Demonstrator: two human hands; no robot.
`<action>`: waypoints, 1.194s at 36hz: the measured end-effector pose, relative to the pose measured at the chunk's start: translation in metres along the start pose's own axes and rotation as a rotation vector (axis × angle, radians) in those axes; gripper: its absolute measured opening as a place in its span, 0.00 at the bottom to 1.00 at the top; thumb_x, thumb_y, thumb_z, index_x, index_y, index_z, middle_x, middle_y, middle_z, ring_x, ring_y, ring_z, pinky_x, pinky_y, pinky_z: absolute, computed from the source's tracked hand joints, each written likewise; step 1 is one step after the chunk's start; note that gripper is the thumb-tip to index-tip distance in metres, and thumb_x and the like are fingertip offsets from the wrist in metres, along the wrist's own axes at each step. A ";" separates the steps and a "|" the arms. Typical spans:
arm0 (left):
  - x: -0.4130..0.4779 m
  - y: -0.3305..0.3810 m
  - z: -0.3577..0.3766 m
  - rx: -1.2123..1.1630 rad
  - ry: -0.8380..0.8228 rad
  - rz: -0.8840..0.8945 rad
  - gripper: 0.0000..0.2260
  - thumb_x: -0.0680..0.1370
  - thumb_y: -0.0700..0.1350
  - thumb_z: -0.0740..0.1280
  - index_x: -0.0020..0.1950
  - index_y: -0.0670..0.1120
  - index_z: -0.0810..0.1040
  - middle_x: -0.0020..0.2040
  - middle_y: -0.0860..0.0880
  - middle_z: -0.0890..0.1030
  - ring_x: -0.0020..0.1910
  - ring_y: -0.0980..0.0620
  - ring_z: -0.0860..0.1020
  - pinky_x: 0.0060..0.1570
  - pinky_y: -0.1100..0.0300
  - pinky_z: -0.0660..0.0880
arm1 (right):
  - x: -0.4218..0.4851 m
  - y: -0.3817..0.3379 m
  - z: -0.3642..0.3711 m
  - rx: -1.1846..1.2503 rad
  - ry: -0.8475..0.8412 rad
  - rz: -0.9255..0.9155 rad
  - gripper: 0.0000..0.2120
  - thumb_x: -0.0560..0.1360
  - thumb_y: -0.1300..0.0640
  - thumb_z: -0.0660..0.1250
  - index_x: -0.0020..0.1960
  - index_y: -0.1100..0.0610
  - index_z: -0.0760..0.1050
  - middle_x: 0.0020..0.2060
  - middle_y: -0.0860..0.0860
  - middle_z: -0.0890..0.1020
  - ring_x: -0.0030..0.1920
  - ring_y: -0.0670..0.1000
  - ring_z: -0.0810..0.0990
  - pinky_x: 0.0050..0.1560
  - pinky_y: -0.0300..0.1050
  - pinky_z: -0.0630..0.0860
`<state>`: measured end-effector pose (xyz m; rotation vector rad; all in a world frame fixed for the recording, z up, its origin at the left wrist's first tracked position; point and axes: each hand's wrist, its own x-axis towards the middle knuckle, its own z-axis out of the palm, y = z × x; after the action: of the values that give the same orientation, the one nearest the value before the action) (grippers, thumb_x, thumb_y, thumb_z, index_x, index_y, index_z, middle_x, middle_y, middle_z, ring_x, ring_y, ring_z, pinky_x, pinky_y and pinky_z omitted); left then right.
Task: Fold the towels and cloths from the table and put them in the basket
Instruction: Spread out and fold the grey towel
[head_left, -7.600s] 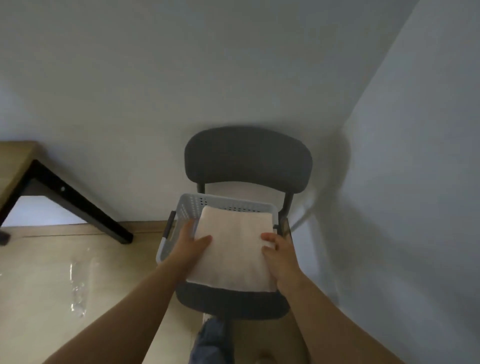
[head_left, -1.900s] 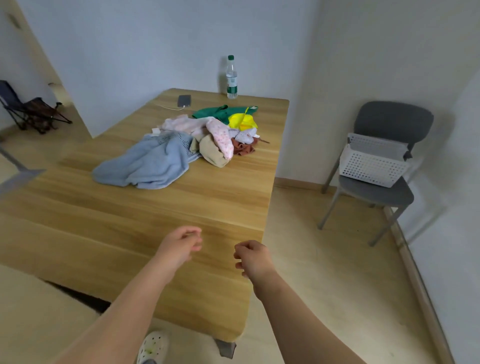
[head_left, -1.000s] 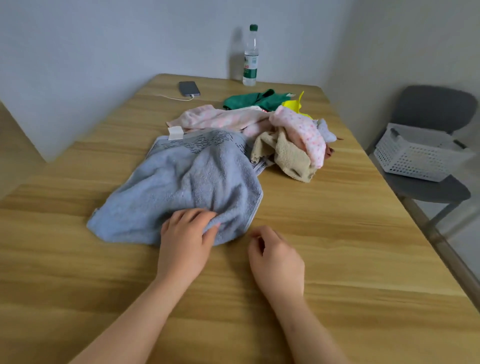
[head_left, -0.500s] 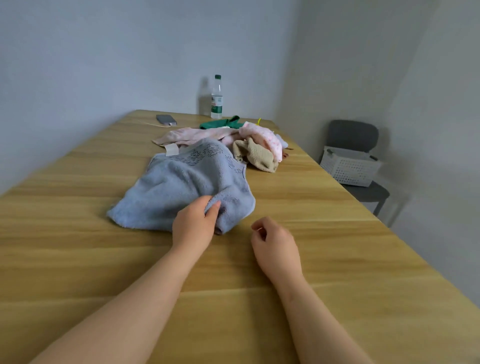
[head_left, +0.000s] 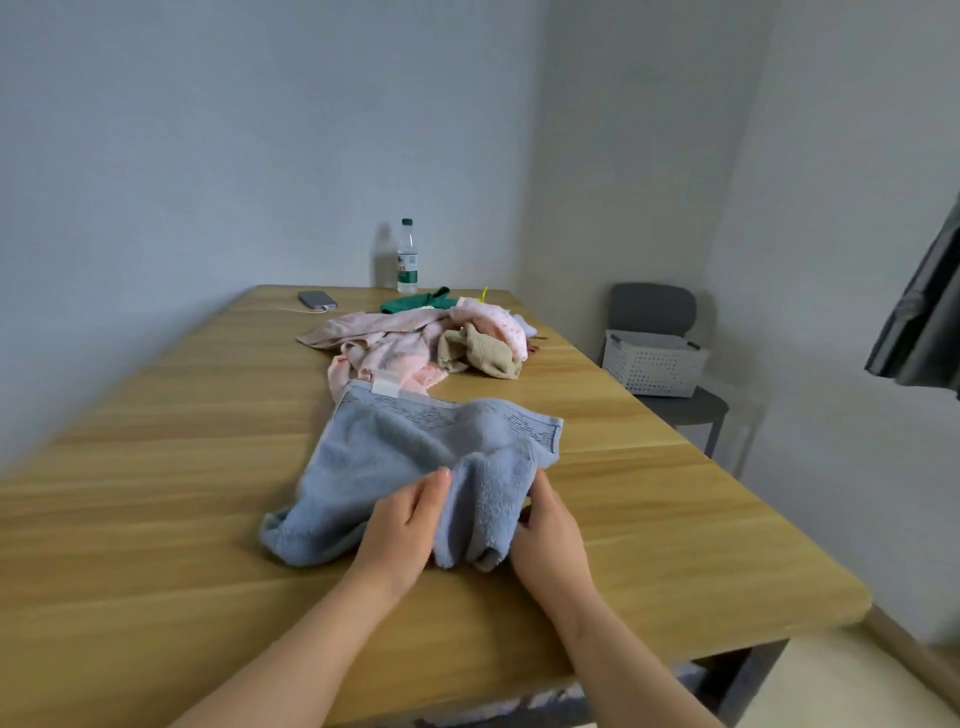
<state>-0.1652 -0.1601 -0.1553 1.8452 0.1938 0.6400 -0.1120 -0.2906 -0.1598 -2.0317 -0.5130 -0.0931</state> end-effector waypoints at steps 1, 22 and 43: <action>0.001 0.001 0.000 -0.012 0.026 -0.020 0.16 0.81 0.46 0.58 0.34 0.49 0.73 0.30 0.60 0.75 0.34 0.63 0.72 0.39 0.65 0.67 | 0.001 0.001 -0.001 0.017 -0.003 0.007 0.14 0.74 0.57 0.63 0.54 0.39 0.70 0.49 0.44 0.79 0.52 0.49 0.76 0.50 0.44 0.73; 0.018 -0.012 -0.006 0.598 0.260 0.182 0.07 0.76 0.42 0.64 0.47 0.49 0.81 0.47 0.54 0.80 0.51 0.51 0.75 0.52 0.55 0.71 | 0.014 0.009 -0.016 0.241 0.134 0.159 0.20 0.76 0.69 0.57 0.65 0.59 0.72 0.60 0.51 0.77 0.64 0.51 0.72 0.61 0.37 0.65; 0.119 0.182 -0.017 -0.845 -0.109 -0.395 0.07 0.80 0.37 0.59 0.43 0.41 0.74 0.39 0.45 0.78 0.39 0.51 0.76 0.39 0.59 0.74 | 0.054 -0.113 -0.083 0.183 -0.064 -0.194 0.09 0.72 0.56 0.70 0.43 0.43 0.73 0.34 0.47 0.77 0.35 0.45 0.75 0.37 0.37 0.71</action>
<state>-0.1060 -0.1617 0.0545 0.9816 0.1719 0.2684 -0.0948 -0.2979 -0.0107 -1.8078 -0.7321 -0.0947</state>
